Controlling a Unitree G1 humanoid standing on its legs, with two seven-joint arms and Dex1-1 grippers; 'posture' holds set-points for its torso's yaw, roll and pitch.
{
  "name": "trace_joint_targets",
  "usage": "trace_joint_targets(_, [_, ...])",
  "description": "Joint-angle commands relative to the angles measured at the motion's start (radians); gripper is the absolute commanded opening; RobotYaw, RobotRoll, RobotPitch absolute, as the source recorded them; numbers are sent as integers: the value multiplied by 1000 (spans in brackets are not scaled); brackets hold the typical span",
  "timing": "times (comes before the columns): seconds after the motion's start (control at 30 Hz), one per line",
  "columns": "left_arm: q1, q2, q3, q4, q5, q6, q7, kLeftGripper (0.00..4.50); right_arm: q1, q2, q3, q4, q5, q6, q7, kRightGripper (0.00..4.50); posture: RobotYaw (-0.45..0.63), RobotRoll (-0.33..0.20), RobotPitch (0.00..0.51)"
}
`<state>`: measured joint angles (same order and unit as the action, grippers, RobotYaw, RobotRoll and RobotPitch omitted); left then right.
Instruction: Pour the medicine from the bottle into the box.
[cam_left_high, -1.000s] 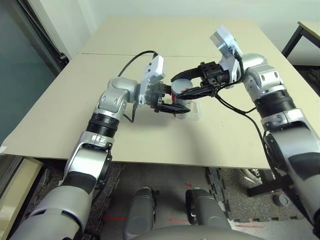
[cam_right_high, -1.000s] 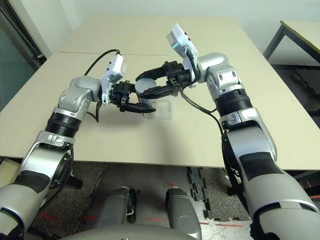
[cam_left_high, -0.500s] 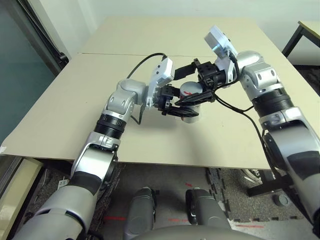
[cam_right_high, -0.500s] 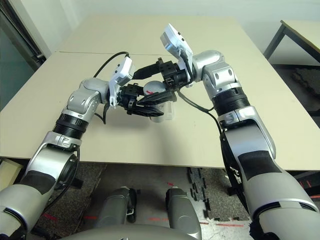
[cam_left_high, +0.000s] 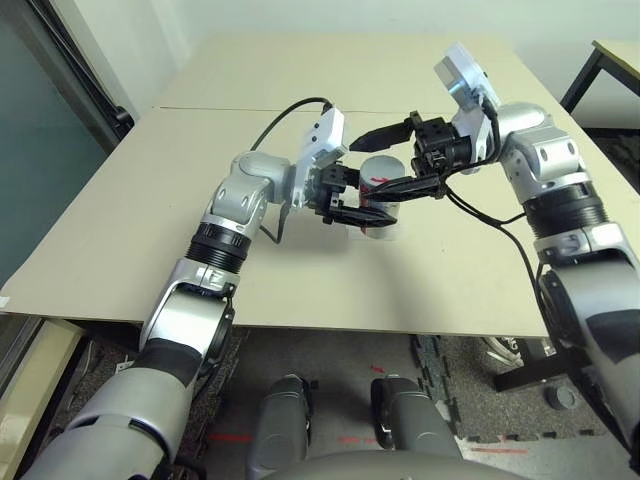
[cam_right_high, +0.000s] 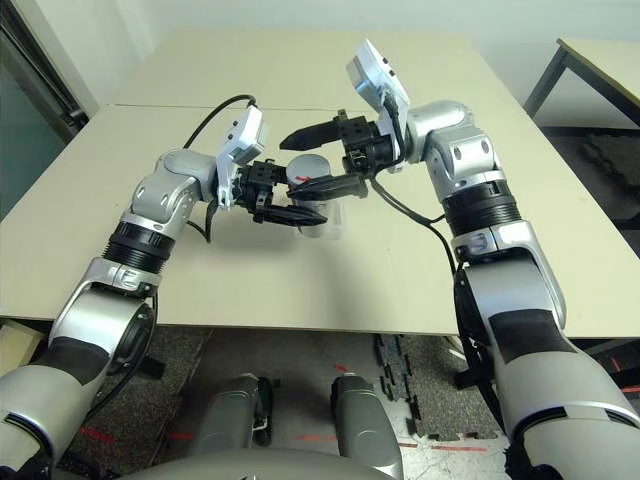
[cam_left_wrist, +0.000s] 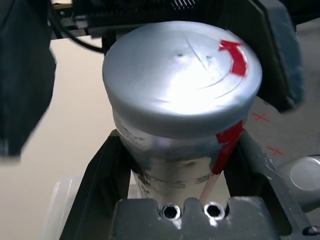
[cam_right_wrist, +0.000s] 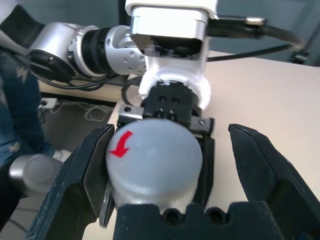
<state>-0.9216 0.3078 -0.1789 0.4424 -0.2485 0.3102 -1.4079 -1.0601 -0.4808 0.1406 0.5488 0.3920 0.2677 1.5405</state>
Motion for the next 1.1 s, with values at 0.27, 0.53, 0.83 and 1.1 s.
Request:
trace_joint_targets(0.27, [74,25,8,-144,-54,72,29,2825,35,-76,-101,75,-42,-26,-122,4500,-5,0,69])
trace_joint_targets(0.53, [77,42,35,-122,-57,64,77,2825,81,-120,-122,8,-30,36,-134,4500,-2,0,69])
trace_joint_targets(0.83, [13,58,60,52,-33,-37,95,2825,197,-168,-131,-266,31,241,-189,4500,-17,0,73])
trace_joint_targets(1.1, [-30,38,48,185,-8,-125,94,2825,193,-98,-112,-366,-4,274,-383,4500,-27,0,75])
